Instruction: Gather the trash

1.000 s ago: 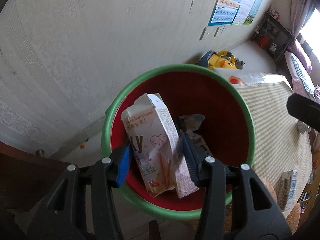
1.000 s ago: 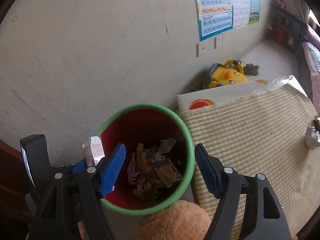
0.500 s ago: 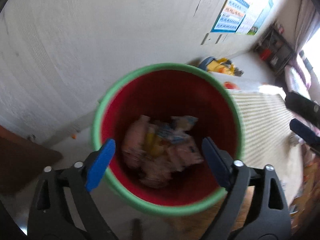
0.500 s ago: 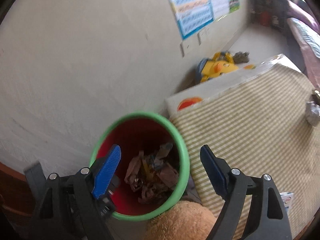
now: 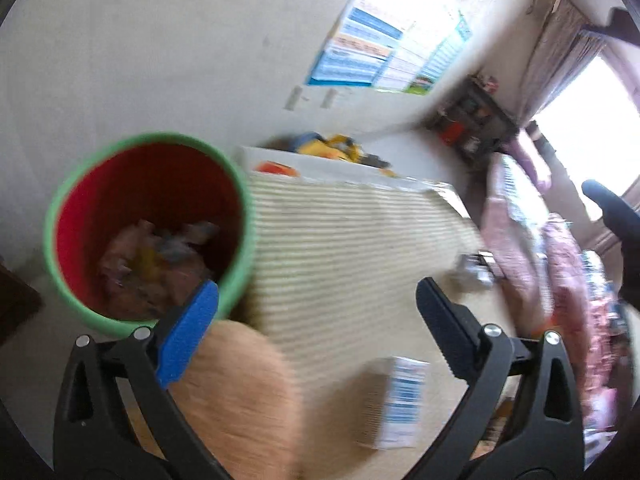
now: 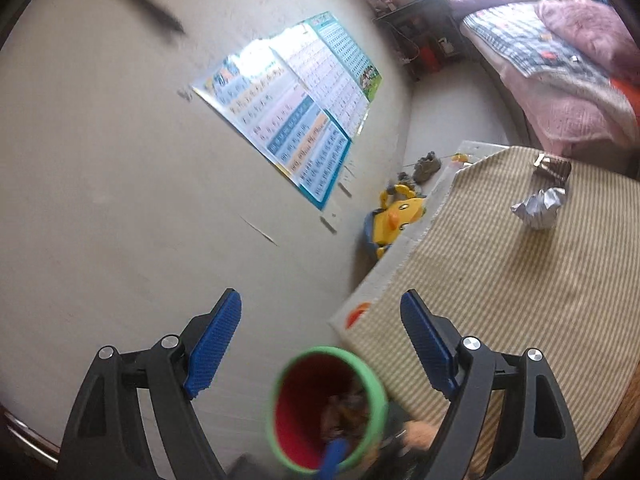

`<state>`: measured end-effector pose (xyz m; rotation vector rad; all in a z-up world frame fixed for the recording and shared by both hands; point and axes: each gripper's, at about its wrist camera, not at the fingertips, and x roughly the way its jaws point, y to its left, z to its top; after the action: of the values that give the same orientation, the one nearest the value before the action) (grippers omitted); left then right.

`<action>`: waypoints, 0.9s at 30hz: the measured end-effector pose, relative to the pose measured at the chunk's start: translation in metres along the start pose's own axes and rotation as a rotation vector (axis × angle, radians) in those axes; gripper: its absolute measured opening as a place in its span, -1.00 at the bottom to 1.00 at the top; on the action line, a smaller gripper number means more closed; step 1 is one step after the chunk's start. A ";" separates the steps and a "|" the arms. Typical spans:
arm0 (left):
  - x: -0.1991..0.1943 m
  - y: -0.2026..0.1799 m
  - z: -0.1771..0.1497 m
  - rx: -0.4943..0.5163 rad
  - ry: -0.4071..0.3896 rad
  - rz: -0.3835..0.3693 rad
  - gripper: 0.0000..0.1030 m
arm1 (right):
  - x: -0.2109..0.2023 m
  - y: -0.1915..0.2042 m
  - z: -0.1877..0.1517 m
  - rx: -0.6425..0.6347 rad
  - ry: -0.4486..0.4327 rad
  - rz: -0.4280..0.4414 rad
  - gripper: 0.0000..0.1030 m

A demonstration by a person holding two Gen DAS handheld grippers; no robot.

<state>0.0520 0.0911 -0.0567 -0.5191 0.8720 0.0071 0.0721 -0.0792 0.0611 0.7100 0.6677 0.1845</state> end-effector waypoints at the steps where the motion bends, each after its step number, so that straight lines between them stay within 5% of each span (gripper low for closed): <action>1: 0.003 -0.004 0.004 -0.016 0.024 -0.029 0.88 | -0.007 -0.003 0.002 0.039 0.000 0.029 0.58; 5: -0.002 -0.014 0.010 -0.096 0.043 -0.078 0.88 | -0.028 -0.007 -0.001 0.038 -0.006 0.082 0.65; 8: -0.001 -0.026 0.005 -0.038 0.036 -0.032 0.88 | -0.036 -0.004 -0.010 -0.061 -0.009 0.097 0.65; 12: -0.004 -0.013 -0.001 0.060 0.015 0.057 0.88 | -0.051 -0.003 -0.012 -0.299 -0.086 -0.012 0.80; 15: -0.009 0.011 0.001 0.122 -0.017 0.165 0.88 | -0.022 -0.035 -0.022 -0.408 0.074 -0.153 0.85; 21: -0.017 0.048 0.012 0.123 -0.055 0.242 0.88 | 0.069 -0.154 -0.073 -0.232 0.462 -0.429 0.85; 27: -0.014 0.059 0.012 0.127 -0.055 0.270 0.88 | 0.110 -0.198 -0.110 -0.264 0.603 -0.568 0.80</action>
<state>0.0387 0.1515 -0.0654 -0.2784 0.8774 0.2096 0.0771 -0.1271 -0.1858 0.1785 1.3652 -0.0463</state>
